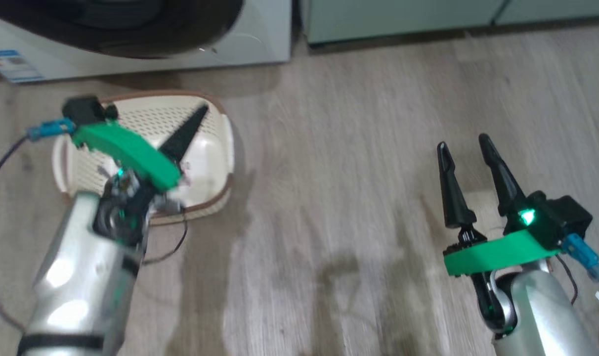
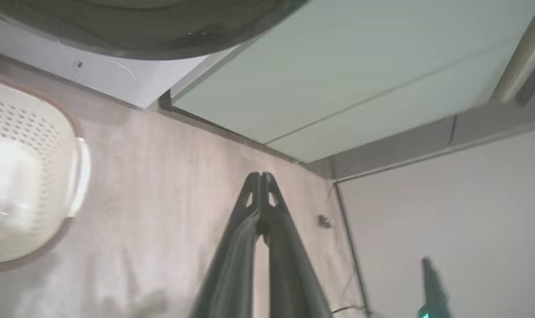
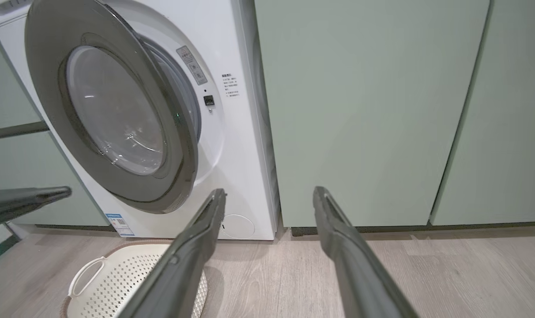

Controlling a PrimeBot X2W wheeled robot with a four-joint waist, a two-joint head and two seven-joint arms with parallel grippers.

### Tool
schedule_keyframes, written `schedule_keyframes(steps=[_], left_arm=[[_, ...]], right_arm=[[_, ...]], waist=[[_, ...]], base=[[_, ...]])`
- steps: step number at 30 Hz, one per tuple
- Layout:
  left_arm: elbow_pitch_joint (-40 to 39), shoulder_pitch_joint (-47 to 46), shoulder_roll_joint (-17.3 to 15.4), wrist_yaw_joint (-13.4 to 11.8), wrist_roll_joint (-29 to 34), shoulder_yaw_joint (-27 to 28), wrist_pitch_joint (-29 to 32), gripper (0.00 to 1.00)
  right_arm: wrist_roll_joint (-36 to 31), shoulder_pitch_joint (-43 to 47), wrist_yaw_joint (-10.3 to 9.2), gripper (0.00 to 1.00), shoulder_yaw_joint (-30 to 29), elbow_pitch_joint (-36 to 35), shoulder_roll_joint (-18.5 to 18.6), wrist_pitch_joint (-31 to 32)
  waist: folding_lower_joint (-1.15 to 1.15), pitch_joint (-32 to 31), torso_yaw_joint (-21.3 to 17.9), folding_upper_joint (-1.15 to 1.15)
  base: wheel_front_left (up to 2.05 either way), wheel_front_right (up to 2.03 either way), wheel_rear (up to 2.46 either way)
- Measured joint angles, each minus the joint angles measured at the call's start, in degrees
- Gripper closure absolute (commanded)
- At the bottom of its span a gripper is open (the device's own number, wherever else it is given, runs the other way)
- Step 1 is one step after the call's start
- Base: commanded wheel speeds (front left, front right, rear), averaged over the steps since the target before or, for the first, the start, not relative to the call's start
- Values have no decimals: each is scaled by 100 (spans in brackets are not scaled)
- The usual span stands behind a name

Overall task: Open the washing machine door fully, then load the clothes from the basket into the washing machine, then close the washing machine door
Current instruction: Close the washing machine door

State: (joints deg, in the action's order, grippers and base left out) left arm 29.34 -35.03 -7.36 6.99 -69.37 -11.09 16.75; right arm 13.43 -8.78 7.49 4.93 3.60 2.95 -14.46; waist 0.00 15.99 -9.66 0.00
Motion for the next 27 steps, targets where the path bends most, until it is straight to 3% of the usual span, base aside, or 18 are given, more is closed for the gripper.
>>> schedule_keyframes(steps=[4, 8, 13, 16, 19, 23, 27], left_arm=[[-641, 666, -668, 41, 739, -872, -494, 100], [-1029, 1268, -1017, 41, 1006, -1214, -1314, 100], [-1255, 1826, -1294, -21, 2027, -1350, -2852, 100], [-1528, 2187, -1189, -292, 2564, -1220, -3096, 100], [-2123, 2566, -817, -470, 3156, -569, -3096, 100], [-2828, 2963, -243, -382, 4128, 143, -3106, 100], [-3026, 3328, 159, -153, 4778, 404, -3120, 100]], right_arm=[[-79, 97, 0, 0, -16, 62, 0, 0], [-79, 186, 0, 0, -74, 68, 0, 0], [-140, 435, 0, 0, -170, 53, 0, 0], [-204, 563, 0, 0, -183, 33, 0, 0], [-237, 597, 0, 0, -214, -12, -1, 0], [-272, 597, 0, 0, -216, -87, -2, 0], [-337, 598, 0, 0, -174, -87, -3, 0]], waist=[[0, -298, 276, 0], [0, -611, 485, 0], [0, -917, 730, 0], [0, -1036, 871, 0], [0, -1098, 987, 0], [0, -1121, 1074, 0], [0, -1122, 1085, 0]], base=[[0, 0, 0], [0, 0, 0], [0, 0, 0], [0, 0, 0], [0, 0, 0], [0, 0, 0], [0, 0, 0]])
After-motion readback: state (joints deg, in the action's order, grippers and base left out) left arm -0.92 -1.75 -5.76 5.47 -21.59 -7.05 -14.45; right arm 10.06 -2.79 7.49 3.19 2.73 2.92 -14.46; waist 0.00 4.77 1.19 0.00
